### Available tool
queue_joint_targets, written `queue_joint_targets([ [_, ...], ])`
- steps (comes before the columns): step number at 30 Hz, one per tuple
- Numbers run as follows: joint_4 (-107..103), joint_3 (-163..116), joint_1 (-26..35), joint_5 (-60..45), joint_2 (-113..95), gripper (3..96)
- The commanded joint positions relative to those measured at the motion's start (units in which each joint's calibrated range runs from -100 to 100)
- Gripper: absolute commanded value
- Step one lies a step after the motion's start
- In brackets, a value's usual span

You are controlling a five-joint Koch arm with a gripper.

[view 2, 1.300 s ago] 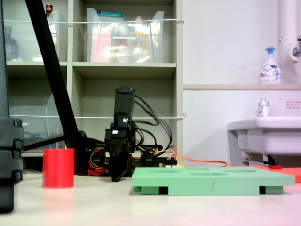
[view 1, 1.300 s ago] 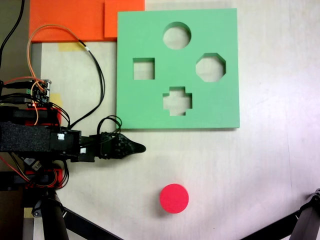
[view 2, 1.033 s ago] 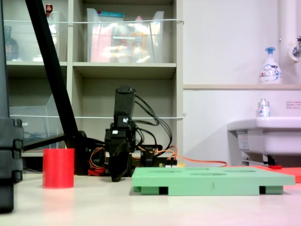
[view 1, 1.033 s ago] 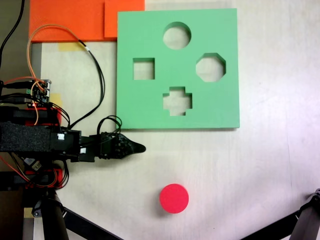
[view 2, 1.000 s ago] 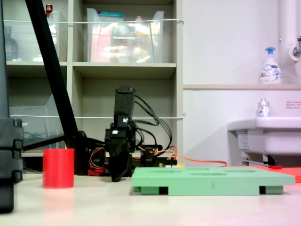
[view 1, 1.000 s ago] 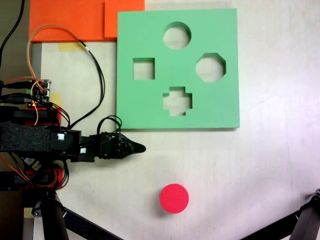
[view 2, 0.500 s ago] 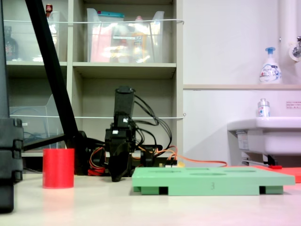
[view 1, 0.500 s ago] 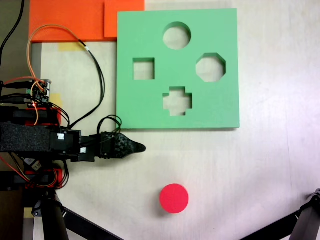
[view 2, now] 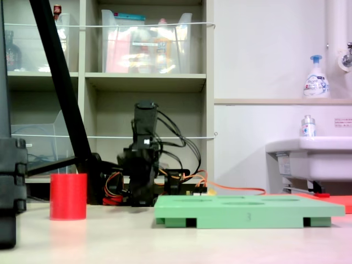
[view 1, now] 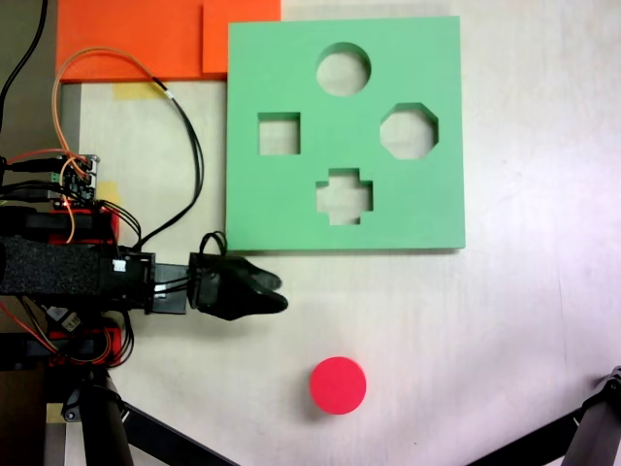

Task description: Put the cylinder block into the corresponding hole

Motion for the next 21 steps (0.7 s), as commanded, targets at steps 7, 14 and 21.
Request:
queue_joint_targets([
  [7, 25.2, -1.0, -2.9, 30.8, -0.5, 54.8],
  [14, 24.7, -1.0, -5.4, 36.4, -0.5, 53.4],
  [21, 18.9, -1.0, -8.4, 33.6, -0.5, 60.0],
])
